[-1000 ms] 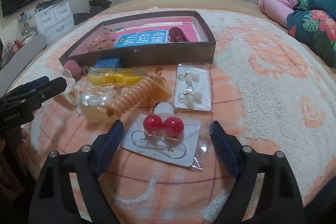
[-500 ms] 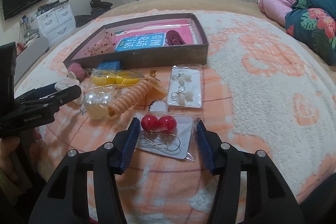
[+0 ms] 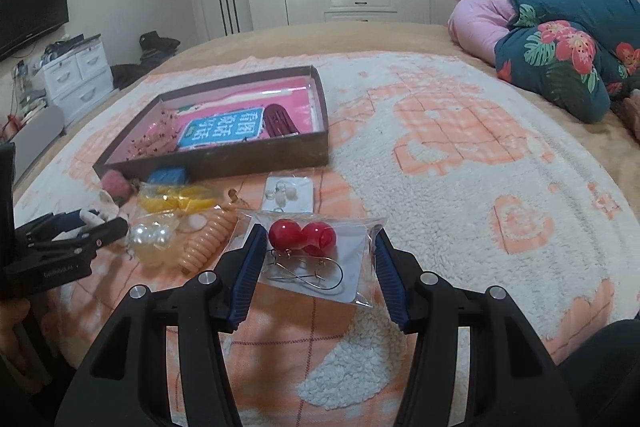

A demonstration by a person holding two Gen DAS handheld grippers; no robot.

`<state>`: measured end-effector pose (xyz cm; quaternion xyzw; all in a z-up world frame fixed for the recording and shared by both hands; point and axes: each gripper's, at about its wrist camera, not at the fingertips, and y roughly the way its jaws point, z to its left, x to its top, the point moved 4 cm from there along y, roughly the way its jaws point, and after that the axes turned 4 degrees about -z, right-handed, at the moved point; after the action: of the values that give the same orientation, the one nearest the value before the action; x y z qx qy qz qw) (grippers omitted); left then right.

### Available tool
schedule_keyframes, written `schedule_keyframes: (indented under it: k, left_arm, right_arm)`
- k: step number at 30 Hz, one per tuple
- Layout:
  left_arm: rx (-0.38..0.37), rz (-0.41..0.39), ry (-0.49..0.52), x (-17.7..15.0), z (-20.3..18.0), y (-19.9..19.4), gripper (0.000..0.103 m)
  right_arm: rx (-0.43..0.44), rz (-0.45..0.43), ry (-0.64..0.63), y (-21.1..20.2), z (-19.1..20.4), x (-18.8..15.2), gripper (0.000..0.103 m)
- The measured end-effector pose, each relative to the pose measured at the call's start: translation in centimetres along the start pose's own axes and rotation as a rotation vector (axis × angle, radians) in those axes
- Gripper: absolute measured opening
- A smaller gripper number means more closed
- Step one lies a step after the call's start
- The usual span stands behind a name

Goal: Organize jewelry
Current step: 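Carry the claw clip and earring packet into the tray and open both tools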

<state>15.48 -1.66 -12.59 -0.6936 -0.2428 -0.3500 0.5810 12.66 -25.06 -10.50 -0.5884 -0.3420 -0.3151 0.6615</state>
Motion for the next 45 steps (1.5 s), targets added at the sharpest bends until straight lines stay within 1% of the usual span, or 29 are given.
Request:
schedule_keyframes:
  k: [3,4,5,10,16,25,27,32,39,45]
  left_arm:
    - [0.001,-0.018,-0.009,0.2,0.3,-0.9,0.07]
    - [0.002,-0.025,-0.013,0.2,0.5,-1.2,0.069]
    - [0.001,-0.034,-0.019,0.4,0.7,-1.5,0.064]
    - [0.009,-0.072,-0.059,1.1,2.1,-2.7,0.064]
    - [0.002,-0.102,-0.085,1.7,2.7,-3.8,0.064]
    - [0.029,-0.159,-0.125,3.0,4.2,-5.4,0.064]
    - [0.042,-0.17,-0.13,3.3,4.5,-5.5,0.064]
    - [0.05,-0.178,-0.143,4.0,5.1,-5.4,0.064]
    - [0.045,-0.183,-0.129,5.3,4.9,-4.6,0.064]
    - [0.032,-0.189,-0.128,6.9,4.7,-3.5,0.064]
  right_arm:
    - [0.01,-0.031,-0.006,-0.5,0.1,0.4,0.051]
    - [0.015,-0.035,-0.007,-0.6,0.2,0.6,0.051]
    - [0.02,-0.039,-0.008,-0.7,0.3,0.6,0.051]
    - [0.051,-0.054,-0.017,-0.9,1.0,1.1,0.051]
    - [0.076,-0.08,-0.038,-1.2,1.9,1.5,0.051]
    - [0.102,-0.094,-0.077,-1.0,3.1,2.3,0.051]
    - [0.106,-0.098,-0.082,-0.9,3.2,2.5,0.051]
    - [0.123,-0.108,-0.093,-0.6,3.6,3.3,0.051]
    - [0.135,-0.111,-0.099,0.3,3.8,4.7,0.051]
    - [0.134,-0.133,-0.102,0.9,3.7,6.3,0.051]
